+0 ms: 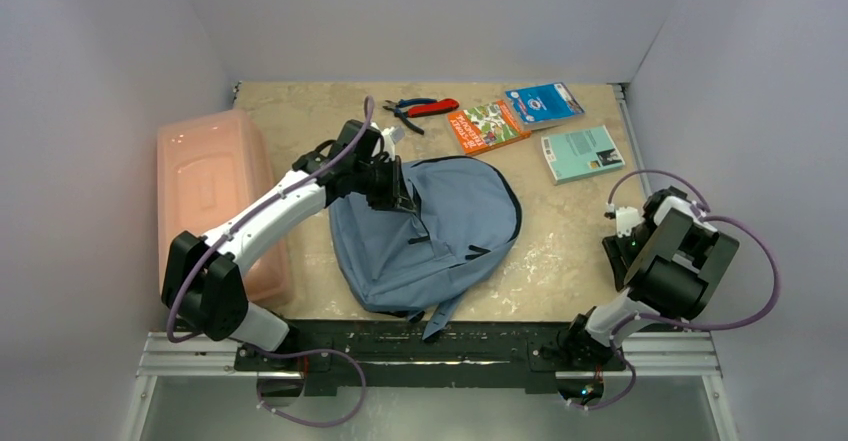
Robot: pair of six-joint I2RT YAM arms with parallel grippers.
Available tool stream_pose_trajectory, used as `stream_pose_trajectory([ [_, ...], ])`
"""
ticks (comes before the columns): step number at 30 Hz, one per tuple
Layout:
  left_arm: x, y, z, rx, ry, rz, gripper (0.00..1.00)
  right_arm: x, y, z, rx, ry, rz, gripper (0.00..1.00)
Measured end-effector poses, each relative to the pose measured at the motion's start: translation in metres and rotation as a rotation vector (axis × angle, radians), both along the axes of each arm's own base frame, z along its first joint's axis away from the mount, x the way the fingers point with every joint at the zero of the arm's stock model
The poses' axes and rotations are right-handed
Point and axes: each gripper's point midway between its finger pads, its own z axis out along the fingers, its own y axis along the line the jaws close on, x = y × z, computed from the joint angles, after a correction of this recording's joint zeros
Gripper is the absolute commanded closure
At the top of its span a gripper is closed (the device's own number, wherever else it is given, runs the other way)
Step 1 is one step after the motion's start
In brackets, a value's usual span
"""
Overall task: Pack the student bag
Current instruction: Pick up the stationery from the center of the board.
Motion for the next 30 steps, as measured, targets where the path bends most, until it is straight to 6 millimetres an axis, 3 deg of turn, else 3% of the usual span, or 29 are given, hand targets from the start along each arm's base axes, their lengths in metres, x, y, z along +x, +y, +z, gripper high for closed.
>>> stream_pose_trajectory([
  [13, 0.007, 0.004, -0.002, -0.025, 0.03, 0.016, 1.0, 0.002, -0.016, -0.002, -0.028, 0.02, 0.012, 0.74],
  [14, 0.008, 0.005, -0.003, -0.031, 0.035, 0.019, 1.0, 0.001, -0.016, -0.002, -0.036, 0.015, 0.014, 0.8],
  [15, 0.01, 0.005, -0.003, -0.038, 0.041, 0.024, 1.0, 0.001, -0.016, -0.002, -0.046, 0.007, 0.016, 0.98],
  [16, 0.011, 0.005, -0.003, -0.043, 0.043, 0.027, 1.0, 0.001, -0.015, -0.002, -0.053, -0.001, 0.021, 1.0],
  [25, 0.015, 0.005, -0.002, -0.056, 0.043, 0.036, 1.0, 0.003, -0.012, -0.001, -0.125, -0.046, 0.065, 1.0],
  [30, 0.014, 0.005, -0.002, -0.056, 0.043, 0.036, 1.0, 0.019, -0.005, 0.003, -0.062, -0.089, 0.058, 1.0],
])
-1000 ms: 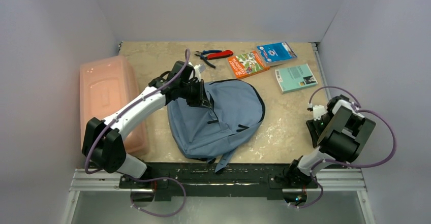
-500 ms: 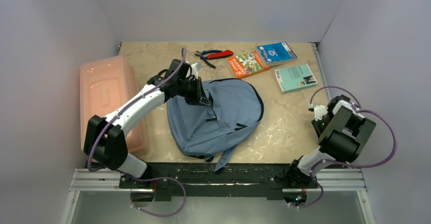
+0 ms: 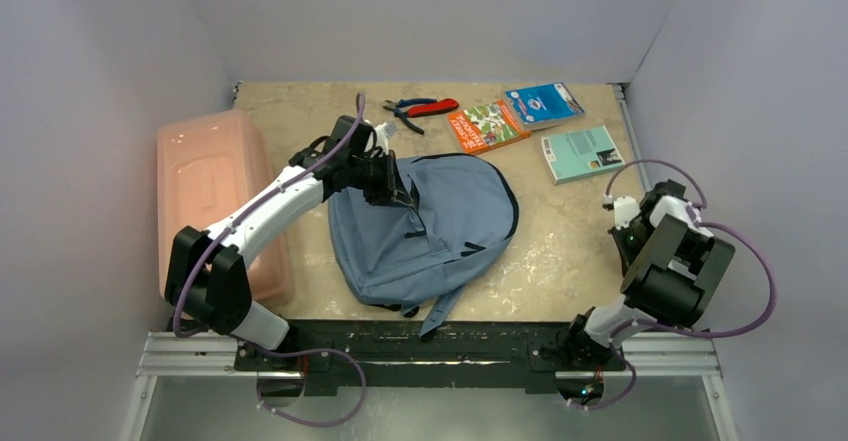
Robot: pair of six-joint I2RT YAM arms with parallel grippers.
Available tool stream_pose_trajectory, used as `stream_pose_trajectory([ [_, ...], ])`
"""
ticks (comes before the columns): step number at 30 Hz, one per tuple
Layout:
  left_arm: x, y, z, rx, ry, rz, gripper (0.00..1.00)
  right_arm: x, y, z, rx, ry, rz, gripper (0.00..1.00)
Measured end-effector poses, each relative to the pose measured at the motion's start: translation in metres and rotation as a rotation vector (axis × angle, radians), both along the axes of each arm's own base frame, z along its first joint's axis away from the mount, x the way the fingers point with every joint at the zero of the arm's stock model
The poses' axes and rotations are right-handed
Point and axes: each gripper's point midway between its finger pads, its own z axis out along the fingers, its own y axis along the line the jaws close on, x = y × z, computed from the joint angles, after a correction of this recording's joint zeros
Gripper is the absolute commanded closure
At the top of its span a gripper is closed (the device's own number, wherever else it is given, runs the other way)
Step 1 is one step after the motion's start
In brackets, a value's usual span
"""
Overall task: Pack the student bag
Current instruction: Pick up the stationery from the center of the board, then place the stationery in the student bag.
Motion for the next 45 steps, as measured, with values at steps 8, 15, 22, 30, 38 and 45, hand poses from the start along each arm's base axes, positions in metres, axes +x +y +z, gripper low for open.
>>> stream_pose_trajectory([
  [8, 0.0, 0.0, -0.001, 0.009, -0.006, 0.002, 1.0, 0.111, 0.037, 0.059, 0.067, -0.285, 0.09, 1.0],
  [15, 0.0, 0.001, 0.0, 0.03, -0.028, 0.003, 1.0, 0.174, 0.143, 0.127, 0.349, -0.633, 0.17, 1.0],
  [22, 0.003, 0.009, 0.002, 0.079, -0.086, 0.016, 1.0, 0.157, 0.268, 0.207, 0.818, -0.947, 0.198, 1.0],
  [30, 0.006, 0.015, 0.0, 0.113, -0.105, 0.028, 1.0, 0.142, 0.375, 0.25, 1.182, -0.875, 0.16, 1.0],
  [38, 0.009, 0.019, -0.002, 0.139, -0.127, 0.029, 1.0, 0.15, 0.456, 0.181, 1.23, -0.626, -0.006, 1.0],
  [45, 0.01, 0.02, -0.002, 0.145, -0.13, 0.031, 1.0, 0.145, 0.498, 0.141, 1.196, -0.512, -0.065, 1.0],
])
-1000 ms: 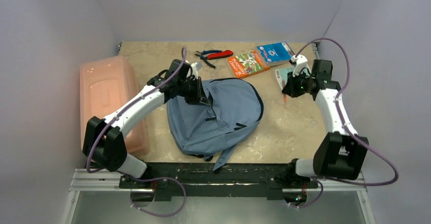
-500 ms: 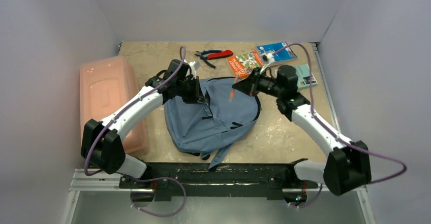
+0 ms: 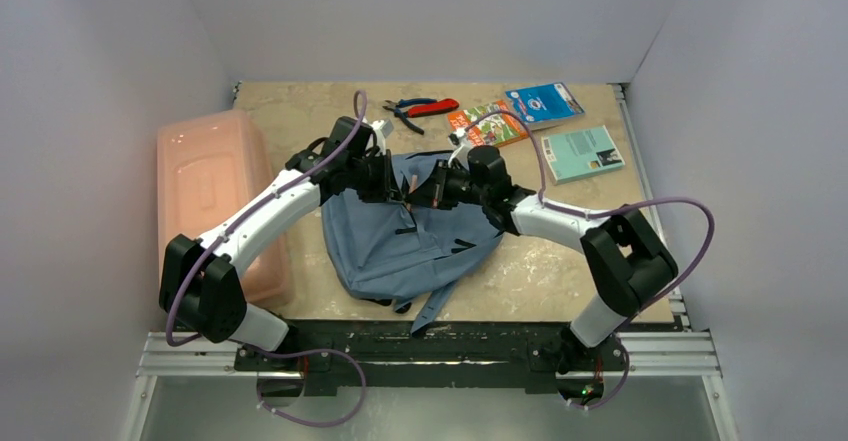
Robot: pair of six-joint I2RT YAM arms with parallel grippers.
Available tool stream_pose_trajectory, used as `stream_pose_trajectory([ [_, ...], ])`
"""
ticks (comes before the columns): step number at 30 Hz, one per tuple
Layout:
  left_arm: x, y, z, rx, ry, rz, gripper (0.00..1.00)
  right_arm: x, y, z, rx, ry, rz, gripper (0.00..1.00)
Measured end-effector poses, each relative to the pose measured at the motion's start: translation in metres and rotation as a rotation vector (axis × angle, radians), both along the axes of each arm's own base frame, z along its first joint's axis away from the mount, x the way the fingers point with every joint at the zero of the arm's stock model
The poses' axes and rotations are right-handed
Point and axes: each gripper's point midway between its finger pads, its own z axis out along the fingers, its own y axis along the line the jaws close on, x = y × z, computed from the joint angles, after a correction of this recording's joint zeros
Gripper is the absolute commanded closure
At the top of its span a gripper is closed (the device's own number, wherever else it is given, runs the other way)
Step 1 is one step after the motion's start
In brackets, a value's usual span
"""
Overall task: Pack the student bag
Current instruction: Place the stationery in the student bag.
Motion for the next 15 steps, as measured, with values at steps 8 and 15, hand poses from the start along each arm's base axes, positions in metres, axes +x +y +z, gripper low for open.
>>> stream_pose_trajectory([
  [8, 0.0, 0.001, 0.0, 0.003, 0.001, 0.001, 1.0, -0.02, 0.021, -0.025, -0.117, 0.117, 0.088, 0.88],
  [15, -0.003, 0.002, -0.002, 0.017, 0.01, -0.002, 1.0, -0.018, 0.032, -0.057, -0.207, 0.172, 0.192, 0.01],
])
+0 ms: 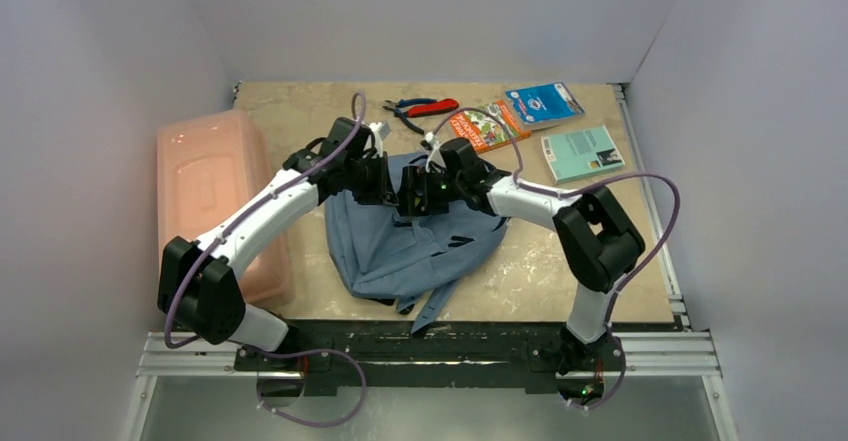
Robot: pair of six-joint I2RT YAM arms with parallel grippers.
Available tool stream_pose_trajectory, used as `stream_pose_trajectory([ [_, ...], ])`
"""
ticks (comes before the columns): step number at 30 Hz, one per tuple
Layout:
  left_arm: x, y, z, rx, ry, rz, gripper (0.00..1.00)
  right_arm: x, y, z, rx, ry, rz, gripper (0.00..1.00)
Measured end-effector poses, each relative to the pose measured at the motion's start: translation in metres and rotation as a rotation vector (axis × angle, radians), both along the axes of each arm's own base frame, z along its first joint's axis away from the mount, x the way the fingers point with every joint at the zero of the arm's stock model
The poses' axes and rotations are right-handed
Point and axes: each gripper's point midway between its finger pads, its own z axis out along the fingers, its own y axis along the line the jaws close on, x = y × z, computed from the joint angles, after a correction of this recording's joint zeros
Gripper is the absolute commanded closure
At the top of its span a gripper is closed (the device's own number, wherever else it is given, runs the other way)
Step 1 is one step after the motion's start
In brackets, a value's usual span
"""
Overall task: Pack the student bag
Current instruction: Place the stationery in the student bag.
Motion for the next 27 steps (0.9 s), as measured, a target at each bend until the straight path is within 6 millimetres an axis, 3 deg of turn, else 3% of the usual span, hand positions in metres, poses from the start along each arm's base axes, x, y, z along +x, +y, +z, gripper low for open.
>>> stream_pose_trajectory([
  [2, -0.002, 0.008, -0.002, 0.031, 0.005, 0.009, 1.0, 0.004, -0.01, 0.006, -0.009, -0.05, -0.012, 0.01],
  [11, 0.002, 0.003, 0.002, 0.023, -0.019, -0.001, 1.0, 0.006, -0.048, 0.038, -0.158, -0.207, -0.059, 0.01],
  [13, 0.003, 0.003, 0.002, 0.025, -0.023, 0.002, 1.0, 0.003, -0.059, 0.059, -0.182, -0.281, -0.07, 0.01],
  [17, 0.005, 0.004, 0.0, 0.033, -0.022, 0.007, 1.0, -0.008, -0.093, 0.128, -0.136, -0.513, -0.168, 0.03],
  [18, 0.006, 0.003, -0.001, 0.033, -0.02, 0.006, 1.0, -0.012, -0.099, 0.135, -0.125, -0.537, -0.18, 0.07],
  [22, 0.009, 0.001, -0.01, 0.038, -0.003, 0.003, 1.0, -0.021, -0.107, 0.138, -0.121, -0.61, -0.16, 0.07],
  [27, 0.01, -0.005, -0.022, 0.036, 0.033, -0.012, 1.0, -0.05, -0.094, 0.077, -0.199, -0.695, -0.013, 0.08],
])
